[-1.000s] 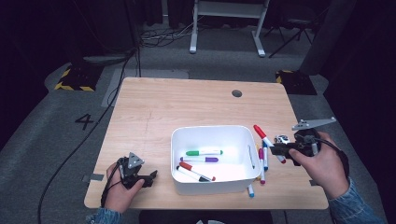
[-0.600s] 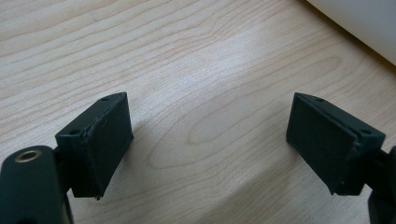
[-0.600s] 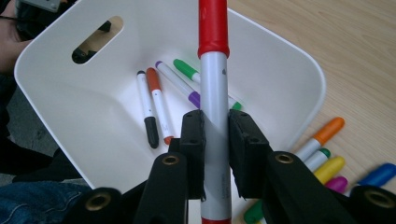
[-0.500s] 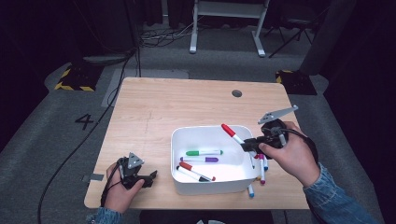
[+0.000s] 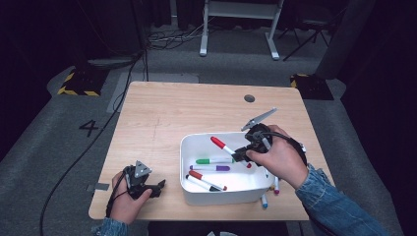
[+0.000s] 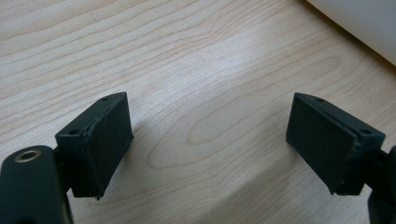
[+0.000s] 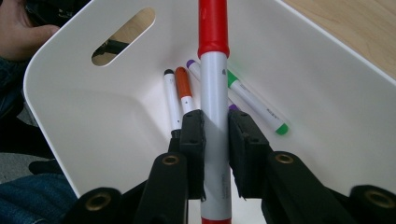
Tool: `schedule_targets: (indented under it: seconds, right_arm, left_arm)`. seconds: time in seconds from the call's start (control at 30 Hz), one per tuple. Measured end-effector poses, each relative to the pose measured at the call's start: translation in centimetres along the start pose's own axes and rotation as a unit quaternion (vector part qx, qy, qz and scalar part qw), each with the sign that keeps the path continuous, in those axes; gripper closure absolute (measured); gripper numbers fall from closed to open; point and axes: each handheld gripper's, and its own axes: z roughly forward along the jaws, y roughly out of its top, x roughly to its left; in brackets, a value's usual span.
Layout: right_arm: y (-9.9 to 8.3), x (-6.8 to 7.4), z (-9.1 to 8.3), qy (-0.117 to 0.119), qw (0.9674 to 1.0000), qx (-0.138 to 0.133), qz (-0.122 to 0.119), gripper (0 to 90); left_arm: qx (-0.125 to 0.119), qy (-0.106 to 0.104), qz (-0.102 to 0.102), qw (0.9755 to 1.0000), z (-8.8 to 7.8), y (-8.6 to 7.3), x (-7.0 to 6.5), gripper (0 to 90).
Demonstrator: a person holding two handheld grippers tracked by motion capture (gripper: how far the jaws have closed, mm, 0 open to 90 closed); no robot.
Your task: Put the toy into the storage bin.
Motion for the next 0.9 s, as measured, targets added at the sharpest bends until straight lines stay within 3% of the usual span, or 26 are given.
schedule_targets:
  seconds: [0.17, 0.5, 0.7, 0.9]
  right_arm:
    - [0.8, 0.4, 1.0, 0.004, 0.9999, 0.011, -0.005, 76.6]
    - [2.3, 1.1, 4.7, 0.014, 0.9985, 0.052, -0.009, 76.5]
    - [2.7, 0.8, 6.2, 0.017, 0.9975, 0.069, 0.003, 76.5]
    - [2.9, 0.5, 7.3, 0.022, 0.9973, 0.068, 0.015, 76.5]
  left_arm:
    - [0.0, 0.0, 0.0, 1.0, 0.0, 0.0, 0.0, 14.5]
    - [0.0, 0.0, 0.0, 1.0, 0.0, 0.0, 0.0, 14.5]
    - [0.0, 0.0, 0.0, 1.0, 0.0, 0.0, 0.0, 14.5]
    - [0.0, 0.0, 0.0, 1.0, 0.0, 0.0, 0.0, 14.5]
